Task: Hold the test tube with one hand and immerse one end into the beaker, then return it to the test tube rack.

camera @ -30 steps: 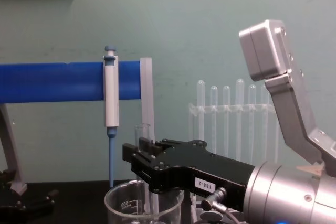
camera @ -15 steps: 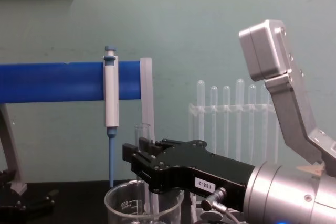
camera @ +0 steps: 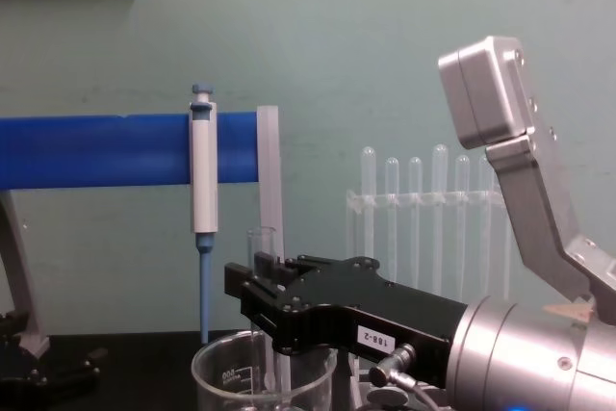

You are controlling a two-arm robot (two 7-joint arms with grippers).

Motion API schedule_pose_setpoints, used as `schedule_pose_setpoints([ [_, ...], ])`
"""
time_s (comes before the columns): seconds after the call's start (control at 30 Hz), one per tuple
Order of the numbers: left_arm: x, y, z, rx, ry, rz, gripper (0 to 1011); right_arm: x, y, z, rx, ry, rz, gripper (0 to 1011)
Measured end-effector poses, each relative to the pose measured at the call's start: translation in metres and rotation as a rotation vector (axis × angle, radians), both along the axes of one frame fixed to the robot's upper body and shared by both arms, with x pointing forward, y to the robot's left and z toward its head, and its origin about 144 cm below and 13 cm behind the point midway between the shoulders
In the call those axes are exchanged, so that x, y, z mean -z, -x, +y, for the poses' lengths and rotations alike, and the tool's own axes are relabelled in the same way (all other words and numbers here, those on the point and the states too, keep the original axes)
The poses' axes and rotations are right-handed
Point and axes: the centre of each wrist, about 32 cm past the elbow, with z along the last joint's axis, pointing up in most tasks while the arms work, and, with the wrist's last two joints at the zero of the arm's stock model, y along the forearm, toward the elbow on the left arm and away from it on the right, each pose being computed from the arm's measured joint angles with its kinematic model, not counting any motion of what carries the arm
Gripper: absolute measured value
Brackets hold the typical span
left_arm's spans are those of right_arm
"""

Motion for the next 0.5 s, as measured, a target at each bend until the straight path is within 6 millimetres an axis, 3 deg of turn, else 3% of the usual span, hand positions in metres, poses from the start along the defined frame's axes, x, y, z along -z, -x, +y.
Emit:
schedule_pose_setpoints([
  [0.5, 0.0000, 0.0000, 0.0000, 0.000, 0.000, 0.000, 1000, 0.0000, 0.0000, 0.0000, 0.000, 0.000, 0.000, 225],
])
